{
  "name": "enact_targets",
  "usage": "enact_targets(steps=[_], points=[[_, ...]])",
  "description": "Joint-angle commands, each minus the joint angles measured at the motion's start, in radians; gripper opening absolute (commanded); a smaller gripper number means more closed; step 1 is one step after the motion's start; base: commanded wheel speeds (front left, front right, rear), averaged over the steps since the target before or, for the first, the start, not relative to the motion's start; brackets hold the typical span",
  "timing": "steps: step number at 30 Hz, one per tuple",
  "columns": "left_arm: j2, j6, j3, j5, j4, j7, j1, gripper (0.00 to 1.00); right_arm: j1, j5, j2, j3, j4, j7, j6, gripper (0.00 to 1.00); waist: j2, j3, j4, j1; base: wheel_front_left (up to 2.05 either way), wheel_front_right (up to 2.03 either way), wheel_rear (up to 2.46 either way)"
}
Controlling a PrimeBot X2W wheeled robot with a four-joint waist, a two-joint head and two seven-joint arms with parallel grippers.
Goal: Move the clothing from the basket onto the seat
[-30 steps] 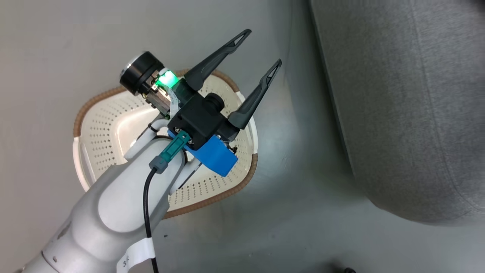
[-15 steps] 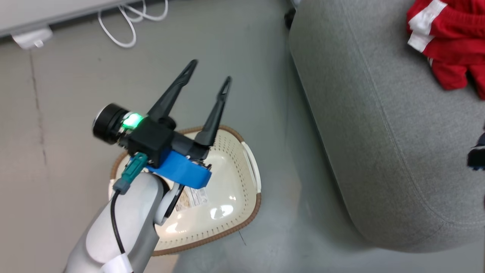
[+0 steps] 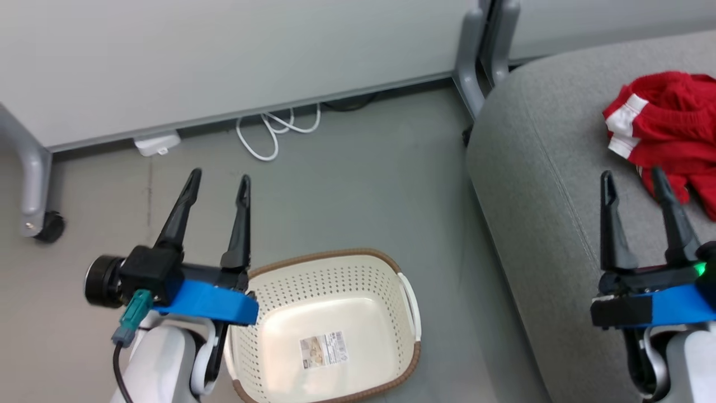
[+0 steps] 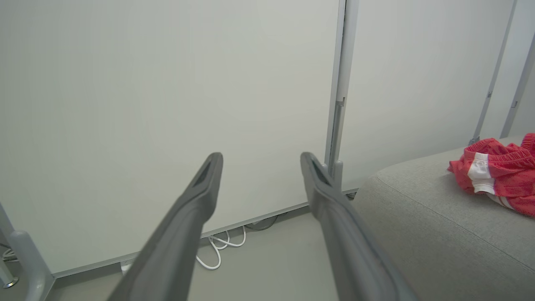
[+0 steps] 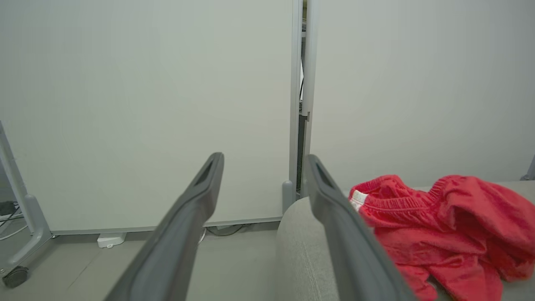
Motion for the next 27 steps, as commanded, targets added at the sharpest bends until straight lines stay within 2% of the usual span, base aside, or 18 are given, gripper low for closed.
enact_targets(steps=[1, 12, 27], points=[[-0.005, -0.002, 0.018, 0.004, -0.004, -0.005, 0.023, 1.00, 0.023, 0.003, 0.008, 0.008, -0.009, 0.000, 0.000, 1.00, -0.0001, -0.036, 0.033, 0.0003, 0.00, 0.00, 0.00], [-0.055, -0.031, 0.153, 0.059, 0.005, -0.005, 0.157, 1.00, 0.117, -0.012, 0.056, 0.078, 0.011, 0.000, 0.000, 1.00, -0.0001, -0.110, 0.094, 0.0003, 0.00, 0.00, 0.00], [-0.100, -0.066, 0.217, 0.101, 0.038, -0.005, 0.209, 1.00, 0.150, -0.010, 0.083, 0.063, 0.099, 0.000, 0.000, 1.00, -0.0001, -0.139, 0.144, 0.0003, 0.00, 0.00, 0.00]])
